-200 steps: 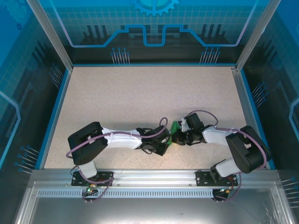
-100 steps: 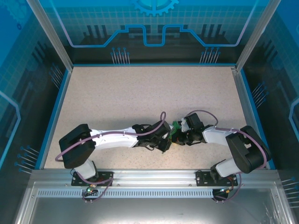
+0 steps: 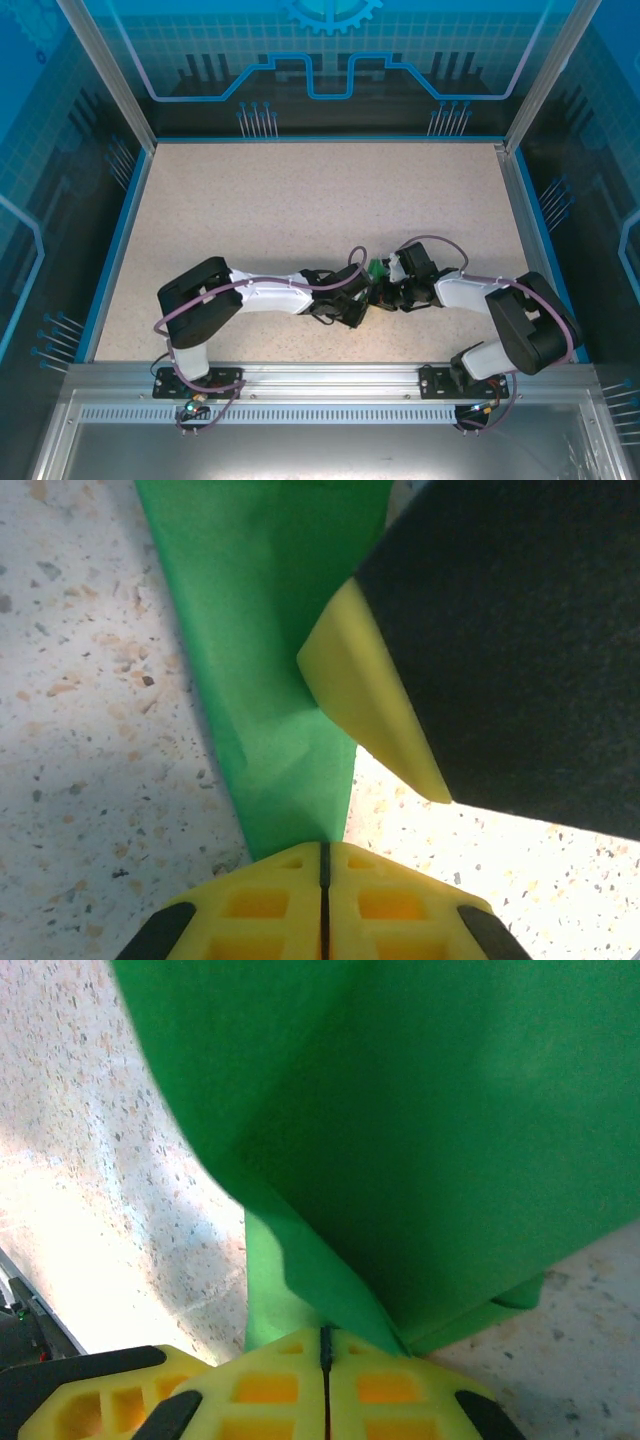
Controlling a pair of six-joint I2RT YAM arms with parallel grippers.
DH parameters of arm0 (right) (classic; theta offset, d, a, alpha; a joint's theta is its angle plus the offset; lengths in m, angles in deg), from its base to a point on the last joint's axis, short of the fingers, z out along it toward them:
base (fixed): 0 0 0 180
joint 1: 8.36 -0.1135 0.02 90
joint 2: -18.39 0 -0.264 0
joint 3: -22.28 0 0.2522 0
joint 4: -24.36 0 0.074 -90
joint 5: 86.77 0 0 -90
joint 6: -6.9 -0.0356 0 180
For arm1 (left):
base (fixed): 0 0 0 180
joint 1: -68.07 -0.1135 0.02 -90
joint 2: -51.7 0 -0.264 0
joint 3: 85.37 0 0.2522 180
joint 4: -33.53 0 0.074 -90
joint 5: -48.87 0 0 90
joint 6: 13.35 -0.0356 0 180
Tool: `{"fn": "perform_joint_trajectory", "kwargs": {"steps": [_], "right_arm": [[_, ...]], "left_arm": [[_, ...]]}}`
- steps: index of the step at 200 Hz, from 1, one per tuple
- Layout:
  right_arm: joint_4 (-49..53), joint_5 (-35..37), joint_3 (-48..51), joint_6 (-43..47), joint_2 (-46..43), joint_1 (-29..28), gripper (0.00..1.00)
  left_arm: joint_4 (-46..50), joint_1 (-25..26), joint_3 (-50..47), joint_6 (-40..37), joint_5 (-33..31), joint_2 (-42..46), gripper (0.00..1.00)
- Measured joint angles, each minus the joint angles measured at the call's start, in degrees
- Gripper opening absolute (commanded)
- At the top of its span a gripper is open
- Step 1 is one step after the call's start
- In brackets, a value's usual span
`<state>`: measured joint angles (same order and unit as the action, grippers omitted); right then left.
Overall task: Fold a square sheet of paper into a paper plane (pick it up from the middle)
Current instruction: Fold the wing for the fifth time at the center of the table.
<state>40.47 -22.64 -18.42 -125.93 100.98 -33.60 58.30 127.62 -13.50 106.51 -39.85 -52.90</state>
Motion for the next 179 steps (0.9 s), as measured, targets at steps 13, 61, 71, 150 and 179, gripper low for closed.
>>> {"fn": "perform_joint_trajectory", "kwargs": {"steps": [13,61,71,150,179], "right_arm": [[0.3,0.3,0.0,0.0,-0.3,0.0,0.07],[2.6,1.0,0.0,0.0,-3.2,0.3,0.13],[3.2,1.0,0.0,0.0,-4.7,0.6,0.14],[2.7,-2.5,1.1,-5.5,-15.1,2.3,0.13],[-1.2,-2.6,2.9,-9.7,-15.6,1.8,0.13]], "left_arm": [[-0.3,0.0,0.0,0.0,0.0,0.0,0.08],[-2.3,-0.3,-1.4,0.0,0.1,0.3,0.07],[-3.6,-0.5,-2.3,0.1,0.3,0.7,0.07],[-11.3,-1.7,-7.0,0.1,3.0,1.9,0.05],[-14.1,-2.1,-8.6,0.1,4.0,2.3,0.05]]}}
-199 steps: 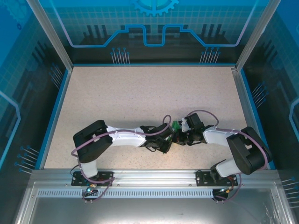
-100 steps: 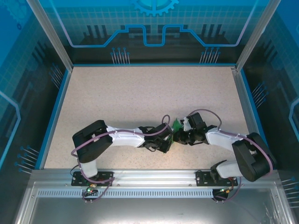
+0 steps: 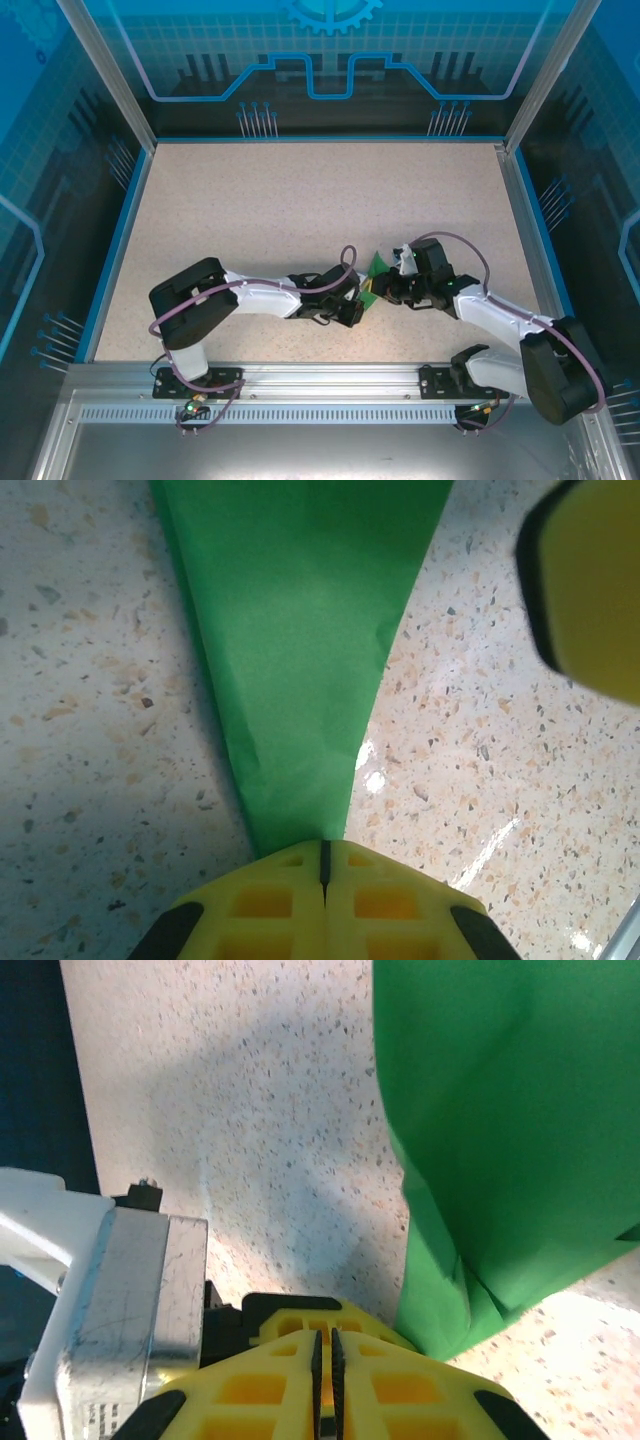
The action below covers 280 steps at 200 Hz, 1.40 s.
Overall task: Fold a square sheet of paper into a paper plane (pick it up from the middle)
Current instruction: Fold the wing for the fifth time at the center of the table.
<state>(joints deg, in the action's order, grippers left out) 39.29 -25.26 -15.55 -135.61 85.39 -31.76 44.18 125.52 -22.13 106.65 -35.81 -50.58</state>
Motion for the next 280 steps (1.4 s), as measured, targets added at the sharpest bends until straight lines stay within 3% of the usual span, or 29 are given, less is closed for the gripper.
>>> {"fn": "perform_joint_trajectory", "kwargs": {"steps": [109,180,280], "right_arm": [[-16.7,4.0,2.0,-8.9,12.3,-4.9,0.12],[-14.8,10.5,1.8,-7.5,14.8,-4.8,0.11],[-14.2,10.2,-0.4,-4.9,17.8,-4.3,0.11]], "left_arm": [[-3.7,-0.5,-1.7,0.0,1.2,0.0,0.04],[-4.8,-0.6,-2.5,-0.1,1.6,0.3,0.04],[-5.3,-0.6,-2.8,-0.4,1.6,0.4,0.03]]}}
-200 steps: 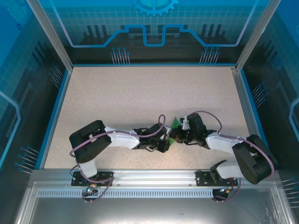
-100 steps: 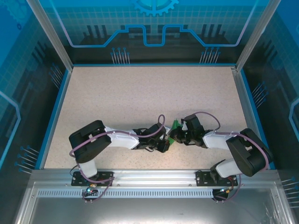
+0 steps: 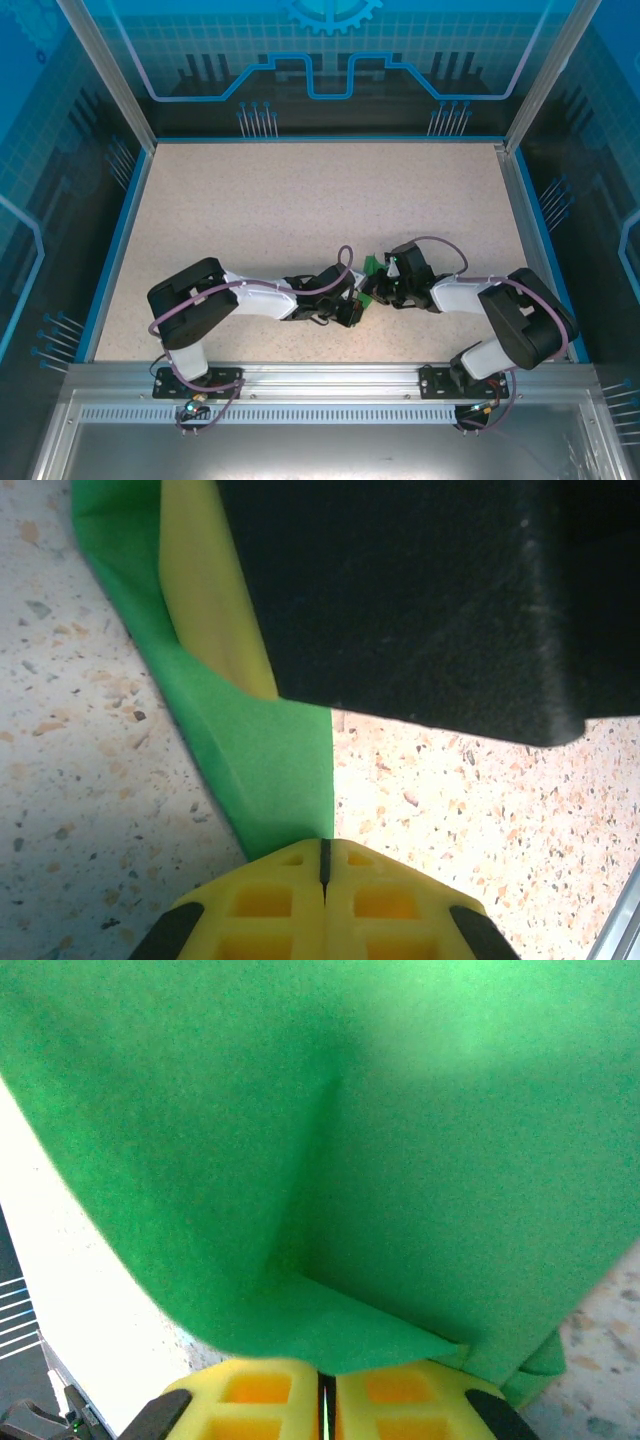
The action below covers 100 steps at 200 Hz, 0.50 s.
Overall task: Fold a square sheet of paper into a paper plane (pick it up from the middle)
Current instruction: Fold the wing for the fifth time at the center of the table.
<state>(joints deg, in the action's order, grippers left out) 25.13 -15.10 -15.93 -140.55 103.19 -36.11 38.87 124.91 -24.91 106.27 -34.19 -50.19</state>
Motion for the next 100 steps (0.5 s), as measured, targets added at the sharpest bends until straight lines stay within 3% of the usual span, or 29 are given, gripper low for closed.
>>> {"fn": "perform_joint_trajectory", "kwargs": {"steps": [100], "right_arm": [[1.4,0.1,-0.6,2.0,0.0,1.1,0.08]], "left_arm": [[4.4,-0.5,0.5,0.9,-2.2,3.4,0.00]]}}
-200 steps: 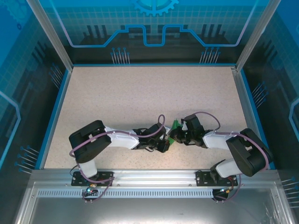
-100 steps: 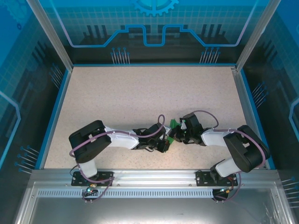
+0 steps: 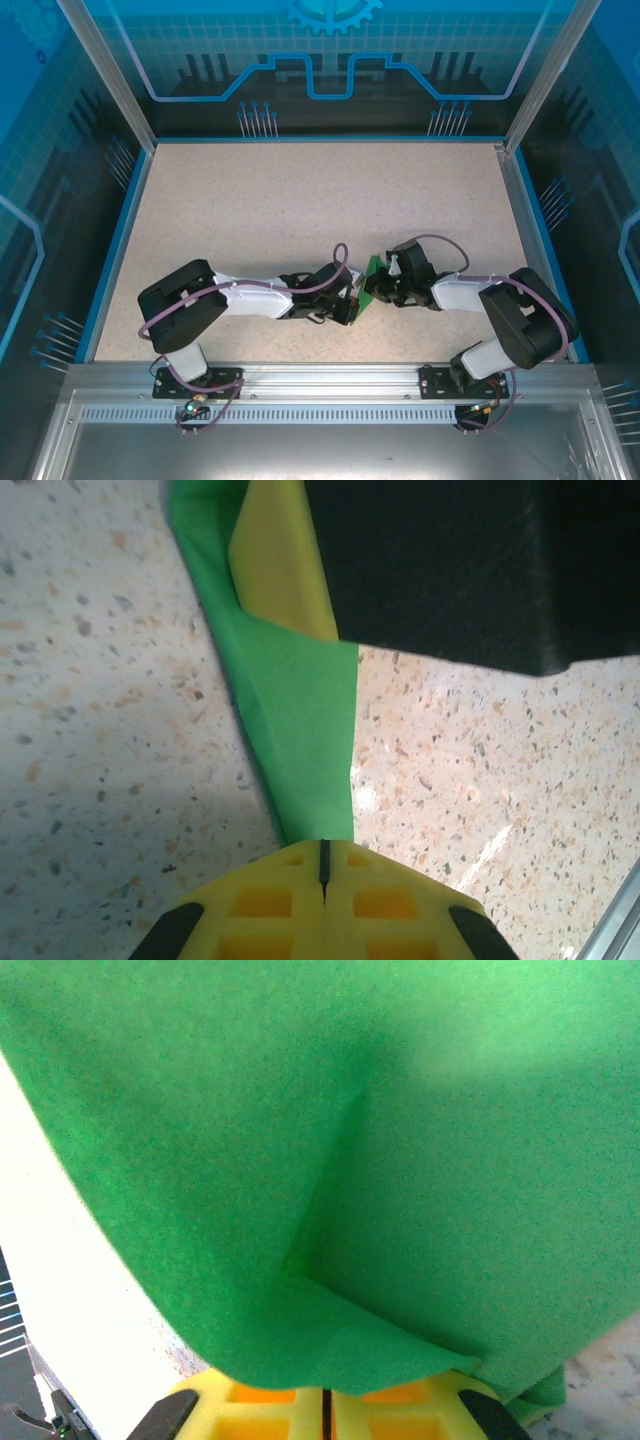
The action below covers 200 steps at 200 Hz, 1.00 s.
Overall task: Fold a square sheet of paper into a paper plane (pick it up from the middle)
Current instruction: Fold the wing for the fifth time at the center of the table.
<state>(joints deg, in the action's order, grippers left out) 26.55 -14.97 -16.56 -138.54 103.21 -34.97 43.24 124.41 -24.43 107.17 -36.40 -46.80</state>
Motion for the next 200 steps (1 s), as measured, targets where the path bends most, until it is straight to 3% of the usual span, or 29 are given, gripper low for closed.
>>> {"fn": "perform_joint_trajectory", "kwargs": {"steps": [122,200], "right_arm": [[-5.2,-3.2,2.9,-2.3,-0.1,2.3,0.07],[1.1,-1.0,2.6,-0.4,-3.6,6.8,0.08]], "left_arm": [[-2.5,-0.4,4.1,1.0,-0.7,-5.9,0.00],[-5.8,-0.4,1.9,0.5,-1.0,-5.8,0.00]]}}
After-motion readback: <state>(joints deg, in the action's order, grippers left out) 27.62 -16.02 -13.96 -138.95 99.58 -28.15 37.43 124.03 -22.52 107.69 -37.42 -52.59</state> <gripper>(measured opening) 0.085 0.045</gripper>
